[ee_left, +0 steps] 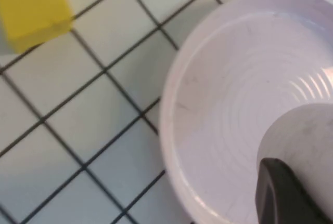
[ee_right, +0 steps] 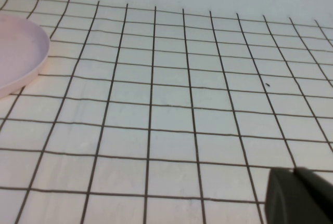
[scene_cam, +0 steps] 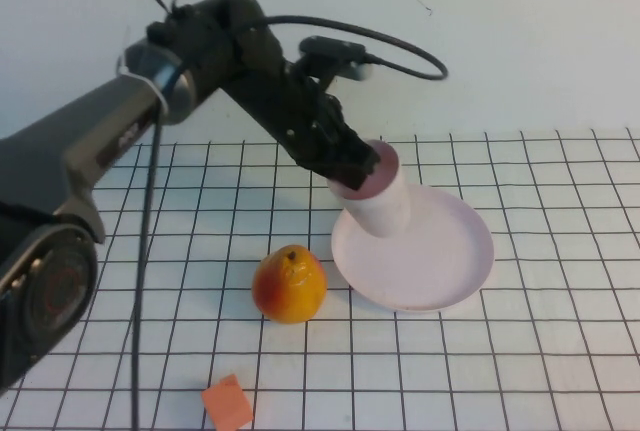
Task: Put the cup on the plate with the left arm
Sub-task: Place the cup on the plate
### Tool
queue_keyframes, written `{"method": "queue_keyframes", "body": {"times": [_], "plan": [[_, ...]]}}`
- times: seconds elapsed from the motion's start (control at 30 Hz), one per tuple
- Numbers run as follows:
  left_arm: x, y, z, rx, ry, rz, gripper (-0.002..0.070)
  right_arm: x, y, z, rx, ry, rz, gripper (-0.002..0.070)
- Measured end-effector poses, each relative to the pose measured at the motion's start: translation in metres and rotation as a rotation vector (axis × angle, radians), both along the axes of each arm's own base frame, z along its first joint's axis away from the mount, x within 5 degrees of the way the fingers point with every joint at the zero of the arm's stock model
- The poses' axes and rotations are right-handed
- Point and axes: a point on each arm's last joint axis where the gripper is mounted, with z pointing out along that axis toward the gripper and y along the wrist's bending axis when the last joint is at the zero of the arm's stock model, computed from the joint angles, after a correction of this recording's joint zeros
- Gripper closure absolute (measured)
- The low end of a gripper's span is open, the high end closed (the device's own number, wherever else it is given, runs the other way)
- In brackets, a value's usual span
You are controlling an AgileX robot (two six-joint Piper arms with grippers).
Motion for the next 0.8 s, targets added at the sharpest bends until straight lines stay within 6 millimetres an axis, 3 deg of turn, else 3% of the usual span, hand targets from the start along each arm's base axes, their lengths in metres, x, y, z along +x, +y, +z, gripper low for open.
{"method": "queue_keyframes", "body": {"times": [0.17, 0.43, 0.53, 0.67, 0.73, 0.8], "plan": [[-0.013, -0.038, -0.018, 0.055, -0.023, -0.063, 0.0654, 0.0, 0.0, 0.0, 0.0, 0.0, 0.0, 0.0678], [-0.016, -0.059, -0.044, 0.117, -0.055, -0.087, 0.0637, 0.0, 0.0, 0.0, 0.0, 0.0, 0.0, 0.0678], [-0.015, -0.061, -0.049, 0.121, -0.059, -0.102, 0.0518, 0.0, 0.0, 0.0, 0.0, 0.0, 0.0, 0.0678], [-0.013, -0.062, -0.046, 0.109, -0.08, -0.109, 0.0256, 0.0, 0.0, 0.0, 0.0, 0.0, 0.0, 0.0678], [-0.011, -0.063, -0.037, 0.111, -0.106, -0.12, 0.0206, 0.0, 0.0, 0.0, 0.0, 0.0, 0.0, 0.0678], [-0.009, -0.063, -0.018, 0.107, -0.136, -0.131, 0.0207, 0.0, 0.0, 0.0, 0.0, 0.0, 0.0, 0.0678]]}}
